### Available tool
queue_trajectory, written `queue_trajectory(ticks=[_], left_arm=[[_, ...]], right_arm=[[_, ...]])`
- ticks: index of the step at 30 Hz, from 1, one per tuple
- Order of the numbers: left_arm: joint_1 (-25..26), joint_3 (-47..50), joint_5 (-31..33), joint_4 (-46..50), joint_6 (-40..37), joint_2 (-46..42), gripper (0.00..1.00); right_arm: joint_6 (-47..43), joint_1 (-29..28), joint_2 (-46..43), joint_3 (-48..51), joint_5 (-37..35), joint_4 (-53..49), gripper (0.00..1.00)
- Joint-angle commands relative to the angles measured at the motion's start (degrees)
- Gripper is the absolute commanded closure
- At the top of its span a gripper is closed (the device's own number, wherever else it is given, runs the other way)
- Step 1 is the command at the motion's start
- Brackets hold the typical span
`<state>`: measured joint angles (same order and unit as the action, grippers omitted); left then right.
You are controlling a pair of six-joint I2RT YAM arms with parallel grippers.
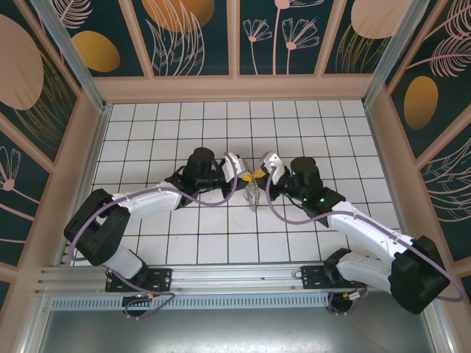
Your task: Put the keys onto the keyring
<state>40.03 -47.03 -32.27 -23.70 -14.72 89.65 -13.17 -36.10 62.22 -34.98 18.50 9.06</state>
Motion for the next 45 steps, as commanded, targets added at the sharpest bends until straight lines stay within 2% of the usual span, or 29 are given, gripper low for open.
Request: queue_trajectory(ticks=[1, 7, 13, 15, 25, 32, 38, 40, 45], left_arm=[[-0.23, -0.34, -0.24, 0.71, -0.43, 0.48, 0.85], [-0.22, -0.7, -0.32, 1.2, -0.79, 0.71, 0.86], [-0.22, -0.43, 0.2, 1.56, -1.01, 0.26, 0.95], [-0.23, -0.35, 0.38, 1.46, -1.17, 0.18, 1.0], [-0.29, 0.59, 0.97, -1.05, -0.41, -0.34, 1.0], [-0.22, 0.27, 0.66, -0.67, -0.35, 0.01, 1.0], [-0.28, 0.09, 0.48, -0.64, -0.21, 0.0, 1.0], [-0.28, 0.11, 0.38, -0.65, -0.22, 0.0, 0.93], [-0.25, -0.26, -0.44, -0.21, -0.46, 0.16, 0.89]], right_arm=[[-1.14, 0.06, 0.2, -1.93, 3.03, 4.24, 1.0], [-1.69, 0.05, 0.18, -2.2, 4.43, 4.6, 1.0], [-1.73, 0.02, 0.19, -2.24, 2.78, 4.69, 1.0], [-1.75, -0.03, 0.02, -1.94, 1.7, 5.21, 1.0], [1.18, 0.42, -0.06, 0.26, -7.98, 3.25, 1.0], [1.01, 0.42, -1.05, -0.03, 0.31, 6.24, 1.0], [0.06, 0.41, 0.18, -2.19, 4.17, 4.92, 1.0], [-0.25, 0.42, 0.4, -2.37, 4.39, 4.88, 1.0], [-0.72, 0.41, 0.71, -2.64, 5.08, 4.86, 1.0]])
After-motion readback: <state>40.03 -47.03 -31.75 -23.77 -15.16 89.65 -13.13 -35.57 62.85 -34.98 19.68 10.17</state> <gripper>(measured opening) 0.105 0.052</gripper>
